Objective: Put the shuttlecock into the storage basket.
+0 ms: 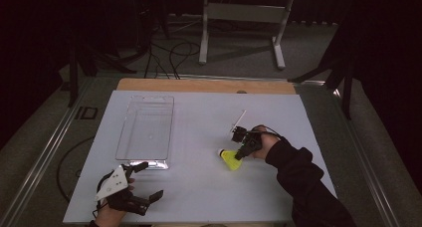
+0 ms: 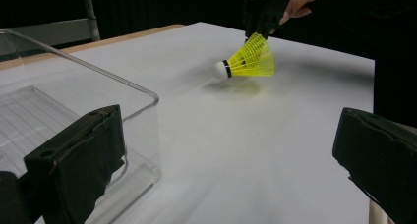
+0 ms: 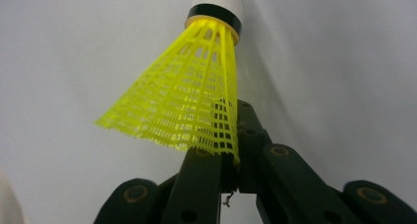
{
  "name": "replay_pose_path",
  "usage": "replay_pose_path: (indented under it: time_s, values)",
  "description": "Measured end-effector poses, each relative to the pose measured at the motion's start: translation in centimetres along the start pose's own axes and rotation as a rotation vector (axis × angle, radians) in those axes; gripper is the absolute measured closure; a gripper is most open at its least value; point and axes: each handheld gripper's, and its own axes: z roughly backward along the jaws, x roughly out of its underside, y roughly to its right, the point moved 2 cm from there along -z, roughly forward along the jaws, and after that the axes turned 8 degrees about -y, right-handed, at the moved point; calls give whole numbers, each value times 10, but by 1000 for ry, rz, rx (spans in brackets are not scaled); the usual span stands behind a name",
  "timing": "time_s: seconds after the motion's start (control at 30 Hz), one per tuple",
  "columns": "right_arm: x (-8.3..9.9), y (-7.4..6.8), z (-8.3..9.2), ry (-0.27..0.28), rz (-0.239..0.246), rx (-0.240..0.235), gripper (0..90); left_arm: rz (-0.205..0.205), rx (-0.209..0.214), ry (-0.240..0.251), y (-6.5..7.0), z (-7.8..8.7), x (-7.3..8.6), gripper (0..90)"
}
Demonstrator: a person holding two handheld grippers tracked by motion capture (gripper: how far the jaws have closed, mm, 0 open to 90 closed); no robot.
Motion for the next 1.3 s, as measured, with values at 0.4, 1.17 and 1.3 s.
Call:
replay_pose_path:
  time_s: [0.4, 1.17, 1.3]
  values:
    - [14, -5, 6, -24, 40, -17, 899, 6, 1, -5, 0, 0, 0, 2]
    - [24, -26, 23, -7, 243, -15, 896, -28, 50, -87, 9, -6, -30, 2]
    - [23, -31, 27, 11, 280, -35, 894, -60, 63, -130, 7, -8, -42, 2]
